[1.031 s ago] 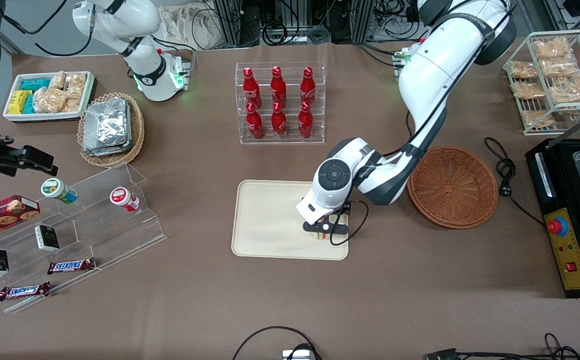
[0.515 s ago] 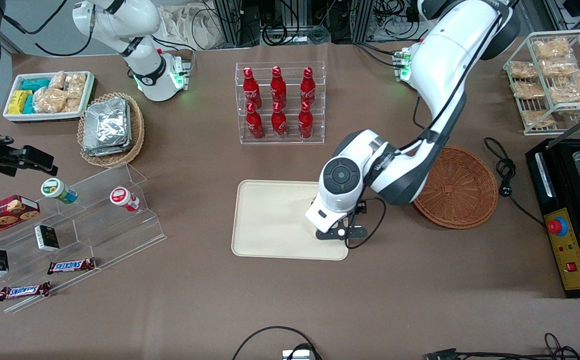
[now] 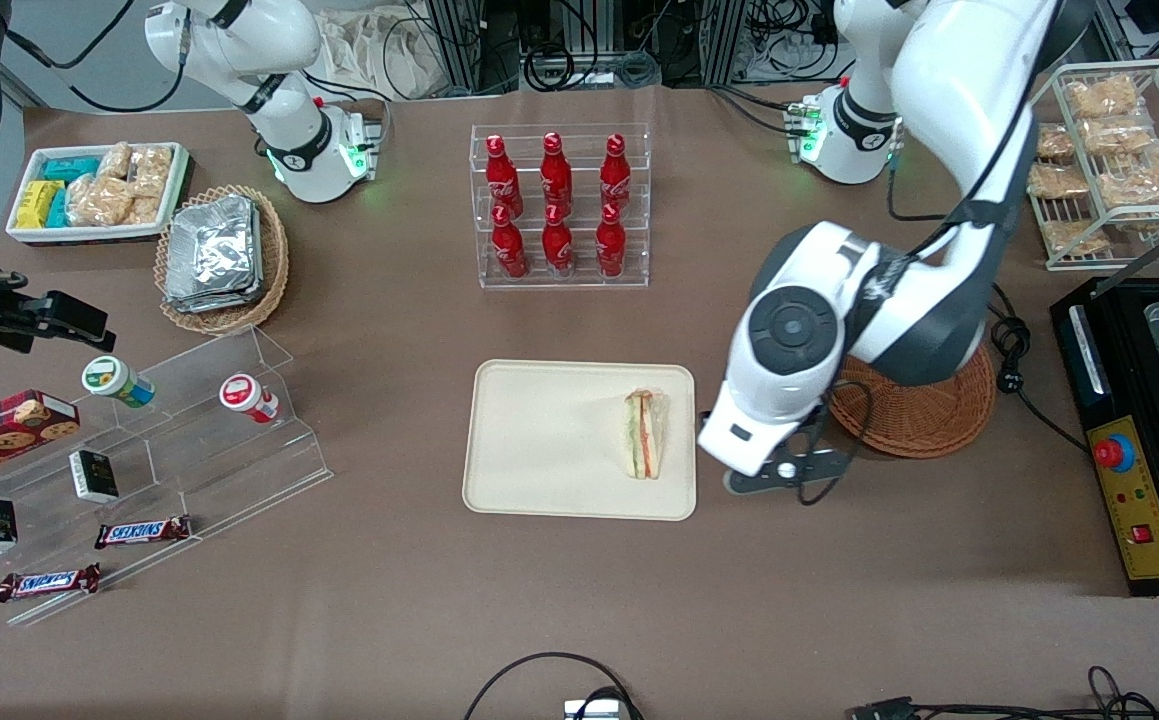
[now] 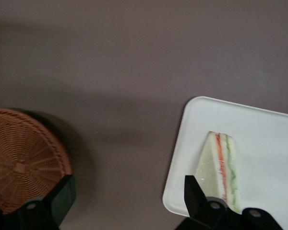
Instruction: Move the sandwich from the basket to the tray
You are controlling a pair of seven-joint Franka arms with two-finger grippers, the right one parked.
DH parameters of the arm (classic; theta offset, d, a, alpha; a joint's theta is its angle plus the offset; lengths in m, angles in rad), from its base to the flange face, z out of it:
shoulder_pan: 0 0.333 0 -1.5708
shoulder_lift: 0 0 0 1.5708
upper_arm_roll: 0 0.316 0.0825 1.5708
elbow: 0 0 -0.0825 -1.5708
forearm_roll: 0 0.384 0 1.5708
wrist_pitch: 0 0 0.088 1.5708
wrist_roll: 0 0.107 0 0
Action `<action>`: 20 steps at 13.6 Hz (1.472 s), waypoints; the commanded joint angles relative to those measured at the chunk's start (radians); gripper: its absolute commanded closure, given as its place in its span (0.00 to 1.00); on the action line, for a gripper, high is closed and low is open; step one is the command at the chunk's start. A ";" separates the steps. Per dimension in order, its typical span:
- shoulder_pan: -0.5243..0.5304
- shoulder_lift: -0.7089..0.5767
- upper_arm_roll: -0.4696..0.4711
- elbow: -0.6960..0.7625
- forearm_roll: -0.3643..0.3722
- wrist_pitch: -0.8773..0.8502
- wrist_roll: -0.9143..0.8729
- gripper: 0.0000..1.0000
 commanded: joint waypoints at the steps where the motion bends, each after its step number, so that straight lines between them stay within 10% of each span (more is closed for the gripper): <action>1: 0.060 -0.065 0.001 -0.020 0.011 -0.076 -0.006 0.00; 9: 0.153 -0.186 0.006 -0.080 -0.013 -0.144 0.177 0.00; 20: 0.153 -0.513 0.265 -0.301 -0.225 -0.124 0.660 0.00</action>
